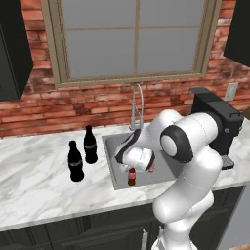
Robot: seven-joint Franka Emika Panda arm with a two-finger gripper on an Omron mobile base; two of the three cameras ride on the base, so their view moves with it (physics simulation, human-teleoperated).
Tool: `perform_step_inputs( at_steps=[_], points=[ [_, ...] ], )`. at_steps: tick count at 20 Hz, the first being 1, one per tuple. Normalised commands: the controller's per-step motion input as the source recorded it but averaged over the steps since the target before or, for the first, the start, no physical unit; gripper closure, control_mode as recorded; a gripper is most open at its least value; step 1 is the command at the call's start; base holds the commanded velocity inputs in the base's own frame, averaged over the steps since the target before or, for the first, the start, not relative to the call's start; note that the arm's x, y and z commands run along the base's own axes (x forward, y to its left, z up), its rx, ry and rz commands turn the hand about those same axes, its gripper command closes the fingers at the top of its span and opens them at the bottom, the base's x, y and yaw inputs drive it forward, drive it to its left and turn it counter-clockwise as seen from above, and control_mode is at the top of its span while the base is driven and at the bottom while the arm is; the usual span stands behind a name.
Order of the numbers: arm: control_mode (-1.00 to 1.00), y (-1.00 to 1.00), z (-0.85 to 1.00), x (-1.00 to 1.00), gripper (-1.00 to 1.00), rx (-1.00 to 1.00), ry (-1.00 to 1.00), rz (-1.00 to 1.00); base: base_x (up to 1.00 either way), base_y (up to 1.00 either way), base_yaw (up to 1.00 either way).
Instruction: Place the large bottle from the dining counter next to the other large bottle outside the sink, and place the small bottle from the dining counter next to the other small bottle inside the sink.
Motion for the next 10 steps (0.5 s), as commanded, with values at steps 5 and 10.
perform_step_inputs(
  at_steps=[5, 10],
  points=[
    [-1.00, 0.00, 0.24, -0.60, -1.00, 0.05, -0.01, 0.00, 0.00, 0.00, 0.00],
    [-1.00, -0.01, 0.51, -0.35, -1.00, 0.04, -0.03, 0.00, 0.00, 0.00, 0.00]
  ],
)
